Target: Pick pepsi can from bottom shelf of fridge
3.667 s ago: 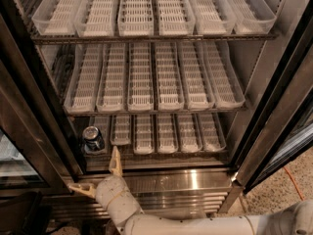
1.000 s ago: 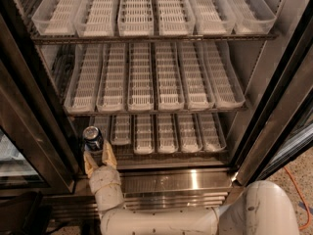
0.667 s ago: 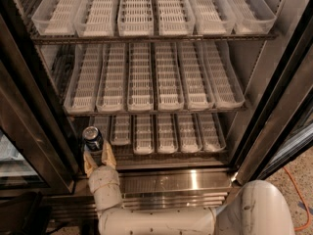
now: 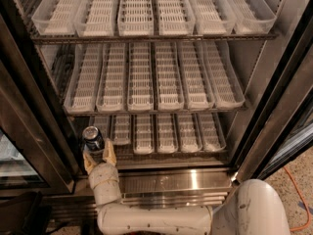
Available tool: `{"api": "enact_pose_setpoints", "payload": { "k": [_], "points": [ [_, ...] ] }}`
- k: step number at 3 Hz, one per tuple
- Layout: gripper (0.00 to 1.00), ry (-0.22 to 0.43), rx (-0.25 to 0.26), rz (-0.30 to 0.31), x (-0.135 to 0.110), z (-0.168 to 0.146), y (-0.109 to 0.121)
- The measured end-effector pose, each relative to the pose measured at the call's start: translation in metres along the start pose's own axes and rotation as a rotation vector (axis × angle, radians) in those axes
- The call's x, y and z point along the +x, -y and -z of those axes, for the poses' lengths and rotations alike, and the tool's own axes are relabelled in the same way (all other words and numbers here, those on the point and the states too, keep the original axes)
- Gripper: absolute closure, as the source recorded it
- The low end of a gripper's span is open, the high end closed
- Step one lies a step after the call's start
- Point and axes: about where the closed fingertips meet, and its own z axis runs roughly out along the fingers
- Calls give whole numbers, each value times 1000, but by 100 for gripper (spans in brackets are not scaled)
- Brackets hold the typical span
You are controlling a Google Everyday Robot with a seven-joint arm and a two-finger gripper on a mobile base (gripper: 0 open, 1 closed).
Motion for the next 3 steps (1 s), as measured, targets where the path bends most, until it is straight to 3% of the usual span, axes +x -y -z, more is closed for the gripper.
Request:
{"api": "enact_pose_setpoints", "payload": {
  "k": [3],
  "points": [
    [30,22,1,-70,-11,-29,0]
  ]
}}
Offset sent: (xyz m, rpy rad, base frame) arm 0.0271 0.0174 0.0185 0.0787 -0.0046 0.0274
